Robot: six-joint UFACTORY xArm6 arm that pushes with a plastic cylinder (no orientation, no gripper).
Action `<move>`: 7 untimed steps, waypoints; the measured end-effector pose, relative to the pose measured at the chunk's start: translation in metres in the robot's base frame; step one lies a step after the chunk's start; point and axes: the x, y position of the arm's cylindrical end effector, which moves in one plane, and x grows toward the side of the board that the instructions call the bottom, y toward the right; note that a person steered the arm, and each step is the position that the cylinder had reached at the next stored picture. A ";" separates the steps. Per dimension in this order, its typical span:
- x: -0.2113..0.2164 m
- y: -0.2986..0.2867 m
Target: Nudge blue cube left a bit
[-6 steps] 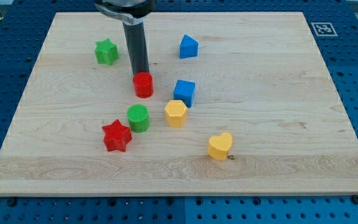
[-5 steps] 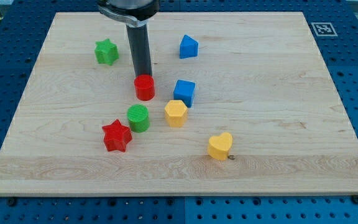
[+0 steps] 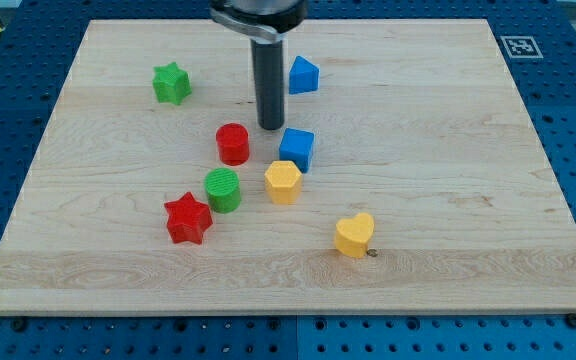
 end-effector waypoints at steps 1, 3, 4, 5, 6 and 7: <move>0.003 0.030; 0.028 0.070; 0.034 0.084; 0.042 0.083; 0.042 0.074; 0.042 0.073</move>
